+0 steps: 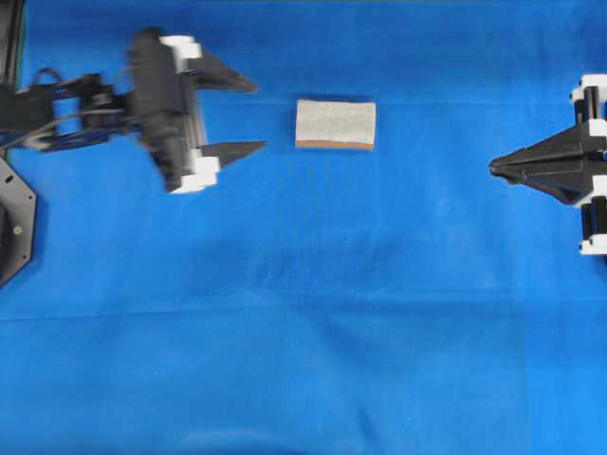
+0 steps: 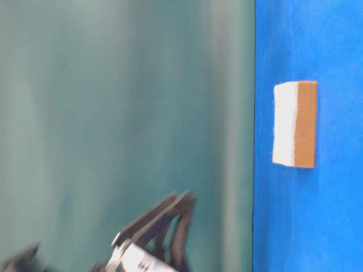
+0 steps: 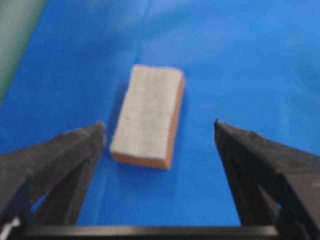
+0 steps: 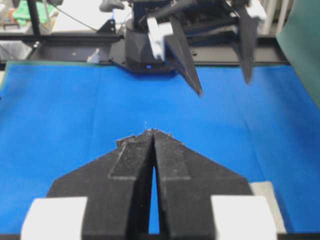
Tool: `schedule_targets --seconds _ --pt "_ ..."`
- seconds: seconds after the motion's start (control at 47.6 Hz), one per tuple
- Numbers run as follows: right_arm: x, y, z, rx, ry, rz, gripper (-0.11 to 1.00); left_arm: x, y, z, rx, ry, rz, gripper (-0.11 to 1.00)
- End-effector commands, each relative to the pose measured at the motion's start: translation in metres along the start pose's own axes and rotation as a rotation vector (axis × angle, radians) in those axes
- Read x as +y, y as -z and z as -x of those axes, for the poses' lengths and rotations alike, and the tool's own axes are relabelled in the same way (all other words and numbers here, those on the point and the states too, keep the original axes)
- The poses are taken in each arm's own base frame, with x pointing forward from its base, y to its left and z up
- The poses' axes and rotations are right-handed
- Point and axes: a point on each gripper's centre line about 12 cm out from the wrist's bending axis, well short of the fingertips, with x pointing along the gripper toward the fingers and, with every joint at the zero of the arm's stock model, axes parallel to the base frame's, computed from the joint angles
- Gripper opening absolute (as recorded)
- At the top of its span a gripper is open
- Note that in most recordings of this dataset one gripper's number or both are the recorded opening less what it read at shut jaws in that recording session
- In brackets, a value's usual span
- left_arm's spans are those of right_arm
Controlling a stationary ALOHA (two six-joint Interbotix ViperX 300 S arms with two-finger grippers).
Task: Hand over the sponge with the left arm and wipe it with the right arm.
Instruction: 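Move the left gripper toward the grey-and-tan sponge in the table center, then close the left gripper on the sponge's near edge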
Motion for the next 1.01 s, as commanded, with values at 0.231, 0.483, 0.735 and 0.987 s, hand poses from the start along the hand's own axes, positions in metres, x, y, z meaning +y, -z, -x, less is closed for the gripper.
schedule_targets --seconds 0.231,0.483,0.735,0.987 --pt "0.000 -0.004 -0.005 0.009 0.002 -0.005 0.00 0.028 0.013 -0.072 0.201 -0.021 0.028 0.94" --pt "0.000 -0.001 -0.006 0.020 0.002 -0.006 0.00 0.025 0.031 -0.102 0.255 -0.006 0.030 0.94" --pt "0.000 0.000 -0.006 0.032 0.002 -0.003 0.00 0.020 0.049 -0.121 0.289 0.005 0.028 0.93" --pt "-0.001 0.002 -0.007 0.041 0.004 -0.005 0.00 0.025 0.064 -0.137 0.317 -0.002 0.037 0.93"
